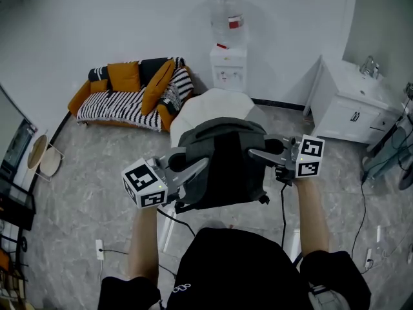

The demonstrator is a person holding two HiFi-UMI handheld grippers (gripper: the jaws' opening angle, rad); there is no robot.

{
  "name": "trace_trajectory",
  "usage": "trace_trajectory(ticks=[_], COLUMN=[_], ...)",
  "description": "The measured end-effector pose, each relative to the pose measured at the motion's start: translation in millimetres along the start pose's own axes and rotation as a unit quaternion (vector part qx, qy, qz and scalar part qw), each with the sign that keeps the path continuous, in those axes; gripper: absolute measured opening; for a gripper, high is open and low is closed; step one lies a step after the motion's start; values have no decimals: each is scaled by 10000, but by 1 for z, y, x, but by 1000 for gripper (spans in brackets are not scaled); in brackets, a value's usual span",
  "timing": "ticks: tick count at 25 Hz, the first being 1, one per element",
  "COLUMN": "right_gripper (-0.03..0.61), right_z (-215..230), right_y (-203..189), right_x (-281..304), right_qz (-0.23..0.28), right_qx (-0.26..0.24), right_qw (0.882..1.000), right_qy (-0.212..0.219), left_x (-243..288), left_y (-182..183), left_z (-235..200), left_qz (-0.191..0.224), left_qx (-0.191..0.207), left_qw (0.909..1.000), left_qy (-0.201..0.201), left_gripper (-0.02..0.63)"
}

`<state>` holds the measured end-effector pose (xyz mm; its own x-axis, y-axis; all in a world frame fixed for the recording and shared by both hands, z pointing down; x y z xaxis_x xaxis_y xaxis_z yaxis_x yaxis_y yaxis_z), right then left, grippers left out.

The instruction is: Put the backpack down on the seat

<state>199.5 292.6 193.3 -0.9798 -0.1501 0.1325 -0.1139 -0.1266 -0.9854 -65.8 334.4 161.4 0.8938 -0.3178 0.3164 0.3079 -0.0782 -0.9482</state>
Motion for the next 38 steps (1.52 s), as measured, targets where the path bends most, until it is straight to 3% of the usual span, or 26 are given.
trace_trajectory(ticks=[14,26,38], right_gripper=[58,58,59], right_z=[-5,10,121], right_y=[4,-8,-5], right_x=[-1,6,51], right_qz=[25,-139,-239], right_qx=[-290,-381,-10], right_qw=[9994,9991,9996], right_qy=[-160,-114,-135], left_x=[0,6,26], left_y=[0,-23,-35], left_z=[-2,-18,-143], left_qz=[153,395,271], left_qx=[318,156,-253], left_qw=[9994,9991,9993], left_qy=[-25,51,-50], left_gripper=[28,28,28])
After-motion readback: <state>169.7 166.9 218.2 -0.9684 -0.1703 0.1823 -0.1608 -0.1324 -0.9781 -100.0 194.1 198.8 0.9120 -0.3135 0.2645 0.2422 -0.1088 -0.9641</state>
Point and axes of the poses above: the fingertips, and each gripper's own axes: x forward along the fingers, z to its right, y out of its top, the point moved 9 cm from there along -x, backward along the fingers, and after that the axes turned 10 degrees about -z, right-handed, at the moved point
